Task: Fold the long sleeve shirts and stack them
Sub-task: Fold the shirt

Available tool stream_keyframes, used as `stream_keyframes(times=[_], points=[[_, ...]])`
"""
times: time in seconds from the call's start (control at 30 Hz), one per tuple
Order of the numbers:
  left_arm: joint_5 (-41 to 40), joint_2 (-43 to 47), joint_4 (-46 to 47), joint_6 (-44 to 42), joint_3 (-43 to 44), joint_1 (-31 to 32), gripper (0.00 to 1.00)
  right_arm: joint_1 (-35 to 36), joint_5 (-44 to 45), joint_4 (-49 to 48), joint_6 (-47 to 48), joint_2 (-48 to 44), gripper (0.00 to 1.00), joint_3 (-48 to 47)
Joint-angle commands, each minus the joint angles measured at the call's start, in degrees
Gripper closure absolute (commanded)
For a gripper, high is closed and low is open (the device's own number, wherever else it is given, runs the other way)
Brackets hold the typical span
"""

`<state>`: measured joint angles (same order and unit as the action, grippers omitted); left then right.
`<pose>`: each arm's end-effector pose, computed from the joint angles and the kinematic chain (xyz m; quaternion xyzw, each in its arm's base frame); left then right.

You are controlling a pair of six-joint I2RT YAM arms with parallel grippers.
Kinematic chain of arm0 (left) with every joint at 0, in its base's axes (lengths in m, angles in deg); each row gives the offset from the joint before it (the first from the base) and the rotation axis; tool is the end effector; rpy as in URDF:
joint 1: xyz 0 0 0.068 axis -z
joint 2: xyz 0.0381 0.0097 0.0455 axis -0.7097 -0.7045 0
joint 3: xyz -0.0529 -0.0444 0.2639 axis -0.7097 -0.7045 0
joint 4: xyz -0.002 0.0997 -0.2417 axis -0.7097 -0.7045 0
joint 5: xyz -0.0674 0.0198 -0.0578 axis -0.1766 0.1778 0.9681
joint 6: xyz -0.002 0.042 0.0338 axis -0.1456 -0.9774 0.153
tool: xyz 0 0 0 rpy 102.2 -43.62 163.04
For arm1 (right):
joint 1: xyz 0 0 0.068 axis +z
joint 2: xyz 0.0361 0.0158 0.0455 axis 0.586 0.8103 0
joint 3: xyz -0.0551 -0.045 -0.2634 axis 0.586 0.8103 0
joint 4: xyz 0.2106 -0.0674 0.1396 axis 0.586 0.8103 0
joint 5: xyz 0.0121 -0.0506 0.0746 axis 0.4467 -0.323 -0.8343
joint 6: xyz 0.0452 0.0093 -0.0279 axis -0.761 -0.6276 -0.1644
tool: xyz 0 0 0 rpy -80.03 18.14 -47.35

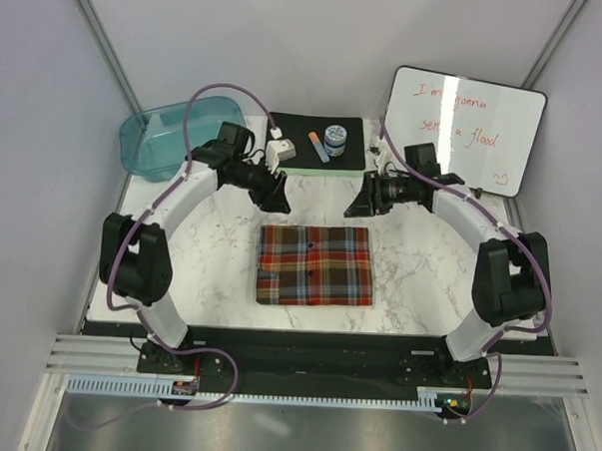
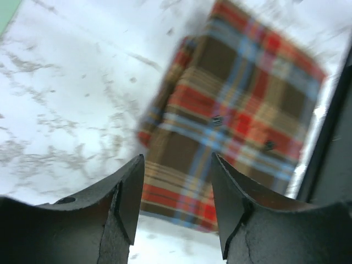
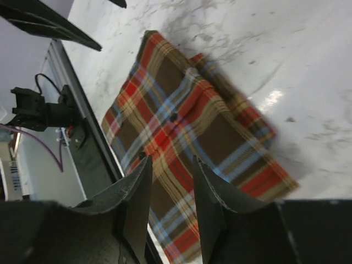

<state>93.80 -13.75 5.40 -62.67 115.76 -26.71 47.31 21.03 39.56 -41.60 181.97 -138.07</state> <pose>0.3546 -0.1435 0.2654 0.4480 0.7858 -0.3163 0.2860 0.3447 0.0983 0.2573 -0.2162 0.8313 0.4428 0.2570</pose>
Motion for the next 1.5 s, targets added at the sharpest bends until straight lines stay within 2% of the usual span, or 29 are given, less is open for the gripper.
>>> stream_keyframes(times=[0.0,0.03,0.07,0.1,0.17,0.27,0.37,0.47,0.5,0.6,0.67,0.73,0.8,0.83,0.9,0.93,1.07,1.17,1.27,1.33,1.4,1.43,1.47], points=[[14.8,4.4,0.4,15.6,-8.6,-0.2,0.43,3.9,-2.6,-10.4,-10.4,0.8,0.57,5.2],[16.0,3.6,1.6,16.9,-12.5,-0.4,0.44,4.6,-2.4,-13.7,-11.1,2.6,0.57,6.7],[16.1,3.1,7.0,19.4,-14.7,-0.7,0.44,4.6,-2.4,-14.8,-11.8,3.8,0.57,7.2],[16.7,2.1,9.5,23.3,-16.8,-1.3,0.44,4.6,-2.1,-15.4,-11.8,5.4,0.57,7.4],[16.2,-2.5,14.7,25.9,-19.7,-3.5,0.45,4.2,-0.9,-14.7,-10.8,10.9,0.58,6.8],[13.0,-10.3,17.5,31.9,-20.1,-7.9,0.48,3.9,5.0,-10.9,-4.5,17.8,0.59,2.9],[12.2,-13.4,17.6,35.7,-22.1,-10.1,0.52,4.2,9.1,-5.8,0.0,25.6,0.59,-6.5],[15.5,-10.5,17.6,36.3,-27.6,-8.7,0.53,6.7,11.4,-2.7,1.7,31.8,0.6,-17.4],[17.2,-6.6,17.6,36.2,-29.3,-8.0,0.53,9.2,11.8,-1.0,3.8,33.9,0.6,-22.6],[24.5,1.4,17.7,36.4,-36.2,-7.3,0.5,14.5,10.0,3.5,8.6,34.5,0.57,-30.4],[26.3,10.5,16.9,37.6,-39.0,-9.4,0.48,15.8,8.1,4.9,10.8,32.3,0.53,-31.8],[24.3,19.2,16.8,40.0,-40.3,-12.3,0.44,15.5,6.9,5.9,11.4,26.4,0.48,-30.8],[20.6,23.6,18.6,43.6,-41.4,-15.9,0.41,15.0,7.5,5.9,13.5,19.2,0.46,-26.3],[19.0,26.0,21.4,44.8,-42.4,-16.3,0.3,14.9,8.0,5.9,13.8,17.1,0.46,-24.6],[15.5,26.3,26.1,48.0,-43.6,-16.5,0.18,15.2,9.9,5.7,11.8,12.5,0.48,-18.9],[14.7,25.4,28.3,48.7,-43.3,-16.5,0.15,15.4,10.3,5.7,10.6,11.7,0.49,-17.2],[14.3,14.0,31.5,50.5,-36.2,-17.0,0.12,17.6,11.4,3.9,7.5,11.1,0.52,-9.3],[13.4,13.6,35.7,54.3,-35.7,-19.4,0.12,21.0,11.7,-0.2,5.1,12.3,0.52,-6.0],[12.8,14.3,34.8,55.2,-36.3,-22.1,0.12,23.4,11.5,0.8,6.4,16.7,0.53,-5.6],[12.3,15.2,32.9,54.7,-37.8,-22.5,0.12,23.5,11.4,4.2,14.0,17.7,0.54,-4.5],[12.9,16.2,33.4,54.8,-40.4,-22.5,0.13,22.5,11.4,14.5,23.5,18.1,0.55,-3.0],[13.3,16.2,33.7,55.5,-41.3,-22.5,0.14,21.8,12.4,22.2,33.6,17.7,0.56,-2.1],[13.5,16.2,33.9,55.9,-42.2,-22.5,0.14,19.6,14.9,26.0,38.3,16.7,0.56,-1.3]])
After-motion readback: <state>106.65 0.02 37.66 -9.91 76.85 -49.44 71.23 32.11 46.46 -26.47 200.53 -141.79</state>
